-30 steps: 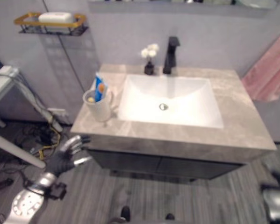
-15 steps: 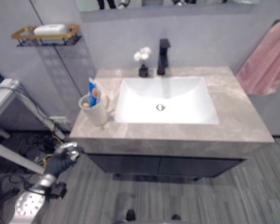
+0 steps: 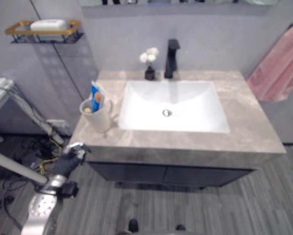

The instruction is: Put brush and paste in cup on sink, flatten towel.

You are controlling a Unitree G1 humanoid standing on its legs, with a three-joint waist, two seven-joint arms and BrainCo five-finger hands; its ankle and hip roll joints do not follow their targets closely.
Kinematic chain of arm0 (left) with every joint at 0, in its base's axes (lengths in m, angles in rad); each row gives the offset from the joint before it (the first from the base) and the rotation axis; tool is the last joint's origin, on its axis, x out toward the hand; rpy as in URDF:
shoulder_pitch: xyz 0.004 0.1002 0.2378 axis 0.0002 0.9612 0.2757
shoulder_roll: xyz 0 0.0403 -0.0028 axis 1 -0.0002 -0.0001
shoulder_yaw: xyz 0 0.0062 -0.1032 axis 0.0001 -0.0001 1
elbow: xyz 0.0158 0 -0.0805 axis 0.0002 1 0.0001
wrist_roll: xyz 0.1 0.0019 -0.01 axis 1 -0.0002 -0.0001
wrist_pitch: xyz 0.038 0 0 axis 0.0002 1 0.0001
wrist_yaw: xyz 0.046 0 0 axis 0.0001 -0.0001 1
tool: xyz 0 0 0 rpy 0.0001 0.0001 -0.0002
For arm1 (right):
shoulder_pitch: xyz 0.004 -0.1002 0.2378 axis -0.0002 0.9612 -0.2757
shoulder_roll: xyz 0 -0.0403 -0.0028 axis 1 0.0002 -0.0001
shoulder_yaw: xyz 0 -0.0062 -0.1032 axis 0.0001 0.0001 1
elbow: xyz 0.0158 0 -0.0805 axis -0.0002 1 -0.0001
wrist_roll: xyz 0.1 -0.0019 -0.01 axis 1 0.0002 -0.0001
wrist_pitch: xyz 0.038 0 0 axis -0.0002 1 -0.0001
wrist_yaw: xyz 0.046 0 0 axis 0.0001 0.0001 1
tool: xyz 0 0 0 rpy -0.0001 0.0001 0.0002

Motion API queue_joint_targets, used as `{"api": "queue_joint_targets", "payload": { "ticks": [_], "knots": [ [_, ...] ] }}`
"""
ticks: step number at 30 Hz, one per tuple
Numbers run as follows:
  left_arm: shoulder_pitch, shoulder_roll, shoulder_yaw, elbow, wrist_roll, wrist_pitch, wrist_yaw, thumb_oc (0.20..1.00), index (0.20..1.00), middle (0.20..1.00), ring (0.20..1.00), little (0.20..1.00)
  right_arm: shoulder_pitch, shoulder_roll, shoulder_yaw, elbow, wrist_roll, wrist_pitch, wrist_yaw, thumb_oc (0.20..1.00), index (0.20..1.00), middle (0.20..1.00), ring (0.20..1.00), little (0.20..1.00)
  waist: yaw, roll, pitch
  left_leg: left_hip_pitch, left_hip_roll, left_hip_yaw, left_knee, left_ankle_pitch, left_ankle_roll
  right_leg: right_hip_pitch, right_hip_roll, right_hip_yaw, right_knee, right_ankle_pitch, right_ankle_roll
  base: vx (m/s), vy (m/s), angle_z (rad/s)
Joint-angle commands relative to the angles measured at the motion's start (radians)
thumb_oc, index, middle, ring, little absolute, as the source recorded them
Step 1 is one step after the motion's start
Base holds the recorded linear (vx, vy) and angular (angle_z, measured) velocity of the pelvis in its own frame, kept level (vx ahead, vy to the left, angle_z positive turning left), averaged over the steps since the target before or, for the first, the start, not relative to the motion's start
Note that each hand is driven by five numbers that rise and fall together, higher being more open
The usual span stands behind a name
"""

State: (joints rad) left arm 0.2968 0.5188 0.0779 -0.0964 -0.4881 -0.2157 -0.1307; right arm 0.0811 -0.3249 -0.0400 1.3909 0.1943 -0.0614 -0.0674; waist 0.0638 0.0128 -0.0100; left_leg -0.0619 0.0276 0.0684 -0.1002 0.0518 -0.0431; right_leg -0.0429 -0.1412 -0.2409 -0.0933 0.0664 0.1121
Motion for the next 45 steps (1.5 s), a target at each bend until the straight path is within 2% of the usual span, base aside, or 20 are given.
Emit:
{"api": "queue_joint_targets", "payload": {
  "ticks": [1,6,9,15,23,33,45],
  "knots": [
    [-0.066,0.027,0.030,-0.039,0.033,-0.073,0.030,0.200,0.200,0.200,0.200,0.200,-0.033,0.001,0.022,0.030,-0.014,-0.007,-0.005,1.000,1.000,1.000,1.000,1.000,0.009,-0.030,0.024,-0.023,0.000,-0.045,0.013,-0.066,0.019,0.016,-0.021,-0.038,0.006,-0.023,0.012,0.02,0.009,0.03],
    [-0.098,0.004,0.022,-0.021,0.025,-0.081,0.056,0.200,0.200,0.200,0.200,0.200,-0.038,-0.001,0.038,0.009,-0.021,-0.016,-0.025,1.000,1.000,1.000,1.000,1.000,0.007,-0.039,0.024,-0.029,0.000,-0.045,0.013,-0.067,0.019,0.009,-0.020,-0.035,0.006,-0.022,0.012,0.00,0.001,-0.01],
    [-0.123,-0.006,0.012,-0.029,0.023,-0.087,0.079,0.200,0.200,0.200,0.200,0.200,-0.046,-0.006,0.001,-0.020,0.049,-0.032,-0.048,1.000,1.000,1.000,1.000,1.000,0.002,-0.045,0.030,-0.035,0.001,-0.043,0.013,-0.066,0.021,0.001,-0.020,-0.032,0.006,-0.019,0.012,0.01,0.006,-0.01],
    [-0.163,0.002,-0.017,-0.035,0.023,-0.089,0.082,0.200,0.200,0.200,0.200,0.200,-0.063,-0.019,0.028,-0.037,0.041,-0.037,-0.053,1.000,1.000,1.000,1.000,1.000,-0.003,-0.052,0.039,-0.050,0.001,-0.043,0.013,-0.063,0.021,-0.015,-0.020,-0.031,0.006,-0.016,0.013,0.00,0.000,0.00],
    [-0.229,-0.035,-0.043,0.018,0.005,-0.088,0.125,0.200,0.200,0.200,0.200,0.200,-0.080,-0.008,0.064,-0.053,0.027,-0.037,-0.064,1.000,1.000,1.000,1.000,1.000,-0.011,-0.062,0.046,-0.074,0.000,-0.039,0.013,-0.059,0.022,-0.043,-0.018,-0.022,0.006,-0.010,0.012,0.01,0.002,-0.01],
    [-0.283,-0.030,-0.012,0.009,-0.010,-0.100,0.165,0.200,0.200,0.200,0.200,0.200,-0.090,-0.020,0.081,-0.049,0.006,-0.033,-0.071,1.000,1.000,1.000,1.000,1.000,-0.018,-0.067,0.058,-0.100,0.003,-0.035,0.013,-0.054,0.021,-0.076,-0.015,-0.009,0.006,-0.004,0.013,0.02,0.002,-0.03],
    [-0.383,-0.012,-0.023,0.048,0.007,-0.107,0.212,0.200,0.200,0.200,0.200,0.200,-0.107,-0.021,0.119,-0.072,-0.006,-0.034,-0.074,1.000,1.000,1.000,1.000,1.000,-0.034,-0.074,0.072,-0.134,0.009,-0.023,0.013,-0.051,0.019,-0.122,-0.008,0.011,0.006,0.002,0.012,0.02,-0.001,-0.03]
  ]
}}
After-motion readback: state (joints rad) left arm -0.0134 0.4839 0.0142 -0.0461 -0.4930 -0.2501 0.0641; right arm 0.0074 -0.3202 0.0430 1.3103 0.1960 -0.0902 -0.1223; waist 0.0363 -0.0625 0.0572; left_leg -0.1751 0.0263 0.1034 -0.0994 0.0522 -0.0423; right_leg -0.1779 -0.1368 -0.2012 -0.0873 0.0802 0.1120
